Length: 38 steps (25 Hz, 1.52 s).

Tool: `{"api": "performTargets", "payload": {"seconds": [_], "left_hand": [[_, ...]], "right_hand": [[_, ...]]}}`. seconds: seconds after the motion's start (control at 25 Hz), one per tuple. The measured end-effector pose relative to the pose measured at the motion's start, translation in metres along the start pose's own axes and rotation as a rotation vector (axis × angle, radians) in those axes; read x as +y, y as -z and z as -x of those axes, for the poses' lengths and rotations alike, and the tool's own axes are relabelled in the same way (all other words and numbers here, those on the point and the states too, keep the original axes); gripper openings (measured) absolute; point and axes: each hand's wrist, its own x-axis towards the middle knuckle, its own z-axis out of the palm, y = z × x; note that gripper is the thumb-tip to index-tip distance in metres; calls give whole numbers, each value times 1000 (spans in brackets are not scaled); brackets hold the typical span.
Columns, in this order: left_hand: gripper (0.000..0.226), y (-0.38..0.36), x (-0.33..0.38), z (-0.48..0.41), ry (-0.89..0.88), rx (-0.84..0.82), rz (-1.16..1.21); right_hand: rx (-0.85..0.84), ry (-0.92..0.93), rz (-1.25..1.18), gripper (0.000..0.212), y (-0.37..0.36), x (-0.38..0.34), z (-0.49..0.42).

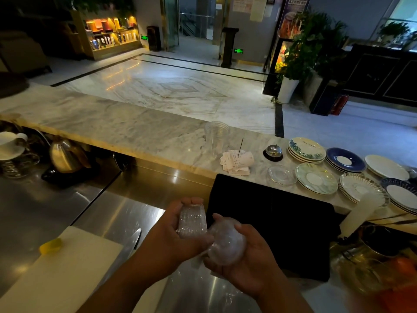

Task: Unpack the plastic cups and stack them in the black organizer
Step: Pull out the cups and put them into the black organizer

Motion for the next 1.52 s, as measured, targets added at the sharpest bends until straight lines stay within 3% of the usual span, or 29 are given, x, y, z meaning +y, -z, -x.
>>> {"api": "performTargets", "payload": {"seconds": [0.08, 0.16, 0.2, 0.32, 0.4, 0.52, 0.64, 0.68, 0.76, 0.8, 0.88, 0.92, 1.16, 1.36, 1.52], "left_hand": [[71, 7, -1, -6, 17, 26, 18], [62, 14, -5, -12, 33, 51, 59], [60, 16, -8, -15, 39, 57, 63], [64, 23, -20, -18, 68, 65, 54], [67, 26, -26, -18, 90, 73, 58], [64, 31, -34, -17, 83, 96, 28], [62, 32, -37, -13, 84, 120, 45], [63, 31, -37, -12, 85, 121, 41], [66, 24, -36, -9, 81, 99, 9], [68, 18, -36, -8, 75, 78, -14], [70, 3, -36, -7, 58, 27, -68], [73, -5, -35, -6, 55, -1, -78], [83, -31, -21, -2, -14, -122, -98], [74, -35, -11, 6, -34, -125, -48], [72, -30, -1, 10, -51, -53, -9]], "right_hand": [[189, 106, 260, 60, 6, -15, -16], [468, 199, 860, 60, 15, -29, -35], [543, 222, 1196, 70, 20, -33, -45], [454, 232, 1933, 99, 46, -31, -73], [364, 221, 2182, 106, 56, -23, -89], [367, 164, 2407, 113, 63, -17, -100], [464, 197, 2217, 93, 70, 3, -74], [505, 224, 2032, 74, 69, 10, -60], [513, 211, 1459, 28, 54, 20, -35], [475, 166, 1167, 15, 40, 21, -24], [346, 68, 719, 27, 18, 15, -10], [276, 58, 619, 37, 9, 9, -3], [179, 131, 604, 44, -15, -14, 28], [164, 166, 596, 33, -22, -17, 41], [123, 154, 579, 61, -30, -19, 49]]}}
